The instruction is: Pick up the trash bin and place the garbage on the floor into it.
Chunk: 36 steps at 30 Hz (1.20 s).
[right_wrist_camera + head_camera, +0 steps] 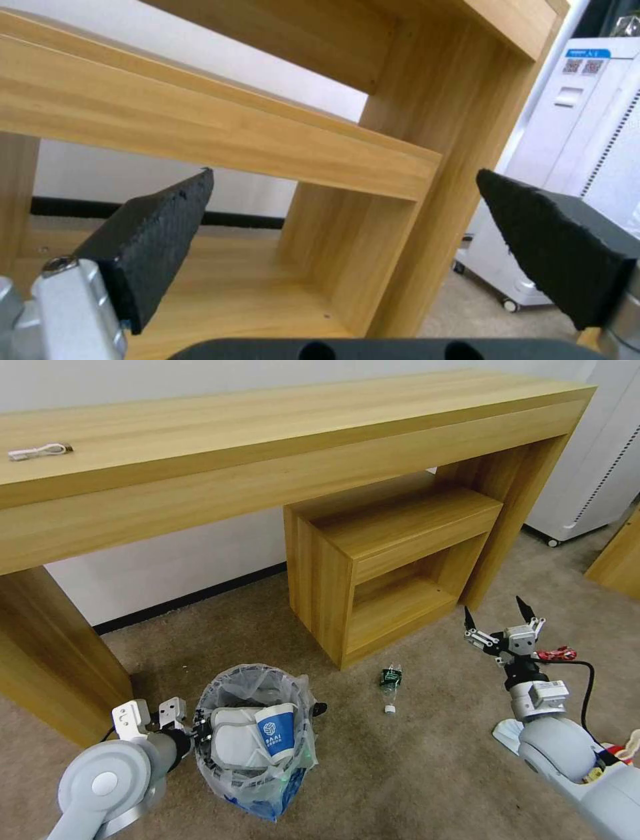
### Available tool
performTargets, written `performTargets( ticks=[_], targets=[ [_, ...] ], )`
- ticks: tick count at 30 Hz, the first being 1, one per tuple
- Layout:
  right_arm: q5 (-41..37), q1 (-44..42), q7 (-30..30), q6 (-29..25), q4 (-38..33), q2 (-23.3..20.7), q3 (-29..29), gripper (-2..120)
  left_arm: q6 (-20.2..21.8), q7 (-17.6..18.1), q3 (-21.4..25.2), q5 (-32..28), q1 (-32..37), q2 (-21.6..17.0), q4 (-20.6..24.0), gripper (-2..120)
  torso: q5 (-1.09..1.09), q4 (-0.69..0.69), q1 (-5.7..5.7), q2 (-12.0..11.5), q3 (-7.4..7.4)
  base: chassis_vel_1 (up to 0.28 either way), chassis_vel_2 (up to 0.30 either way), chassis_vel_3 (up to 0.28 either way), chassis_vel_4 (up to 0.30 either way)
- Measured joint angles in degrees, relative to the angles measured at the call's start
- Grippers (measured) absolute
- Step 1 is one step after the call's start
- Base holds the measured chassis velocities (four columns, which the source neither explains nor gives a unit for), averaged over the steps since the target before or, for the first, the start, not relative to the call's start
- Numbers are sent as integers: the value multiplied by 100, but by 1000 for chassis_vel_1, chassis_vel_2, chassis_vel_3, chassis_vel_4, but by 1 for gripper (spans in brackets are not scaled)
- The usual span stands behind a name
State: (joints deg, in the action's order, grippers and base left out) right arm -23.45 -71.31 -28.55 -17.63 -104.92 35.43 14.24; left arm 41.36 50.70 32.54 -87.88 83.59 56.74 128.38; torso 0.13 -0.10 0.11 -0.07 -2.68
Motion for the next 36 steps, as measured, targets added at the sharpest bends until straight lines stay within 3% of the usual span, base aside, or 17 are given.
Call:
performTargets(
  ticks=[17, 25, 33, 36],
  targets=[
    [46, -14, -3, 5, -3, 14, 10, 100, 0, 2, -4, 21, 12, 28, 13, 0, 0, 0, 0, 0, -1, -41, 49, 38, -48],
    [222, -24, 58, -255, 39, 48, -64, 100, 0, 14, -6, 30, 20, 42, 20, 0, 0, 0, 0, 0, 0, -6, 6, 6, -8],
    [-650, -250, 666, 2, -216, -350, -435, 100, -3, 39, 16, 8, 44, 17, 59, 0, -1, -1, -1, 0, 0, 0, 0, 0, 0],
    [-1053, -137, 878, 97, -214, -569, -816, 100, -4, 45, 55, -10, 70, 5, 116, 0, 0, -1, 0, 0, 0, 0, 0, 0, 0]
  ],
)
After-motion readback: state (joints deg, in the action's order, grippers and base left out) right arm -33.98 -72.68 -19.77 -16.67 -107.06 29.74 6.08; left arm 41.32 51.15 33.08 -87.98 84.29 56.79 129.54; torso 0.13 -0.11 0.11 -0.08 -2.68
